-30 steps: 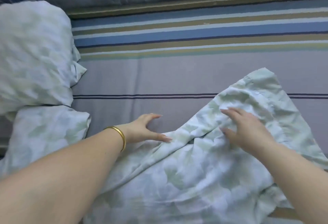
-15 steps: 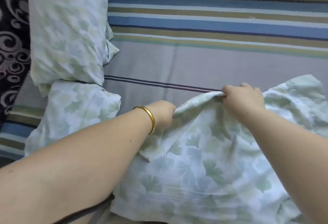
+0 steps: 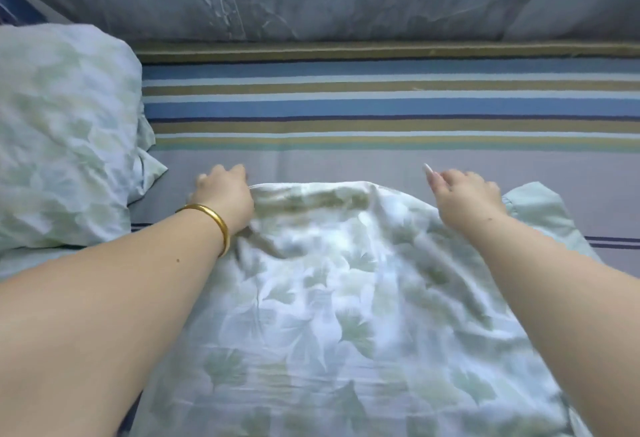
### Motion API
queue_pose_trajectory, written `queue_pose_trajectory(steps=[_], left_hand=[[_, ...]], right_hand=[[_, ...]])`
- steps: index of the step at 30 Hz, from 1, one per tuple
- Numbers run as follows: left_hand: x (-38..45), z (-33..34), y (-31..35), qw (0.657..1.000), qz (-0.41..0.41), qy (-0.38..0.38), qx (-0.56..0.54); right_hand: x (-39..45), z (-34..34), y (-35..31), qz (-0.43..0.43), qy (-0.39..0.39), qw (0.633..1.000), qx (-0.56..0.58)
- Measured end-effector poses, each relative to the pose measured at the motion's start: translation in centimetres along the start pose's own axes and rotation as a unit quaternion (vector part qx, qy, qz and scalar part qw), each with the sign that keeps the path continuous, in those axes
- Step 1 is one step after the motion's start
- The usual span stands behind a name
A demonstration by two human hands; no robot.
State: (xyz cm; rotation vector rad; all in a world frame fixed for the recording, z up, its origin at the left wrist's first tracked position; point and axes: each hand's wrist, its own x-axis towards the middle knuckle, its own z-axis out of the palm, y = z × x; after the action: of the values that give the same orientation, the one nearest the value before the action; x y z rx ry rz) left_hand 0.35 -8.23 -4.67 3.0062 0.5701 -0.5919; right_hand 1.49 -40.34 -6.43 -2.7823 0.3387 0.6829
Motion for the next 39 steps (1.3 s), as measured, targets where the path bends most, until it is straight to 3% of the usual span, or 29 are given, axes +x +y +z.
queue_pose_trajectory(steps=[3,6,11,13,15,17,20,22,25,30,35,39], left_hand=[[-0.6,1.8,3.1,0.998,0.057,0.003,-0.021],[-2.2,4.3,7.9,0.980,0.195,-0.020,-0.036],[-5.2,7.8,15.2,0.948,0.294,-0.114,-0.038],[-5.5,8.5,17.0,0.942,0.303,-0.130,-0.055],[-5.5,9.0,18.4,0.935,0.315,-0.144,-0.082],[-5.3,9.2,19.7,0.934,0.310,-0.140,-0.105],[-5.3,9.5,21.3,0.945,0.286,-0.124,-0.096],[-5.8,9.8,21.9,0.950,0.274,-0.131,-0.077],[-7.3,10.3,22.3,0.952,0.264,-0.144,-0.059],[-9.3,10.8,21.9,0.958,0.238,-0.157,-0.034],[-10.8,10.3,21.2,0.961,0.225,-0.155,-0.035],[-11.7,9.2,19.7,0.960,0.226,-0.161,-0.015]], right_hand=[[0.8,-0.2,5.7,0.039,-0.027,0.998,-0.032],[0.6,0.6,8.8,0.017,-0.117,0.988,-0.101],[0.5,1.3,11.4,0.053,-0.115,0.990,-0.054],[0.8,0.7,11.9,0.074,-0.088,0.993,-0.022],[1.6,-0.5,13.0,0.125,0.002,0.988,0.093],[2.3,-2.0,13.9,0.162,0.105,0.959,0.206],[2.1,-2.6,15.6,0.127,0.150,0.932,0.305],[0.7,-1.6,17.8,0.115,0.133,0.941,0.288],[-2.7,0.8,22.6,0.200,0.067,0.956,0.204],[-9.0,4.3,25.4,0.343,-0.009,0.928,0.147],[-12.8,5.0,24.5,0.349,-0.043,0.898,0.265],[-15.6,3.7,26.6,0.293,-0.093,0.921,0.239]])
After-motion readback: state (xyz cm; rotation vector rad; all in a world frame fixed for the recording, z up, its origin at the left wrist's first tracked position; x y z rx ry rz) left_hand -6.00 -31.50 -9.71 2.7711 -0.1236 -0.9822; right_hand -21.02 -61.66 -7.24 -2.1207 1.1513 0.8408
